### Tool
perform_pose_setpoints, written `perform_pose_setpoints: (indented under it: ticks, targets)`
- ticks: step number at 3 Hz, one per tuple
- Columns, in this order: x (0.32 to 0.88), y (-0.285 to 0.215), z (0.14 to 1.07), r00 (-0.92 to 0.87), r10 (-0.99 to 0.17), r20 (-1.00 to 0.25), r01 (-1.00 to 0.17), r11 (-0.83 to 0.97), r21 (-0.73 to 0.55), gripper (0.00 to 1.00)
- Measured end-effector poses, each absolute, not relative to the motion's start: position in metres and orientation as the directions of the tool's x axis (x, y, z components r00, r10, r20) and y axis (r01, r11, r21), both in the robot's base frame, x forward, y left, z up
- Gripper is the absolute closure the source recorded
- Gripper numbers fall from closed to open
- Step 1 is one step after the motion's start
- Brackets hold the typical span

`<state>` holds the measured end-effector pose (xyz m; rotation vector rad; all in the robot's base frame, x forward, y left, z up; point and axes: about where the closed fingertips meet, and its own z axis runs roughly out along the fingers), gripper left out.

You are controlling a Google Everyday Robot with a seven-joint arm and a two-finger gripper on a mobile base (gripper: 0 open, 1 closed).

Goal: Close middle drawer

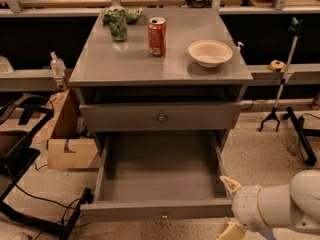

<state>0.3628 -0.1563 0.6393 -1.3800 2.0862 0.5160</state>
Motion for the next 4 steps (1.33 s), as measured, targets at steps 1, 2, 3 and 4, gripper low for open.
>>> perform_pose_setpoints:
  ticks: [1,2,3,4]
  targets:
    - [0.376,-0.161,0.623,-0.314,-0.684,-0.659,-0.898,0.439,-0.028,0.0]
    - [0.374,-0.156,0.621,-0.313,-0.69,-0.652,-0.903,0.429,-0.021,0.0]
    - [0.367,-0.144,0.573,-0.328,-0.645,-0.69,-0.905,0.424,0.035,0.23]
    - [0.357,-0.148,0.493,-0.37,-0.55,-0.749,-0.885,0.453,0.104,0.55]
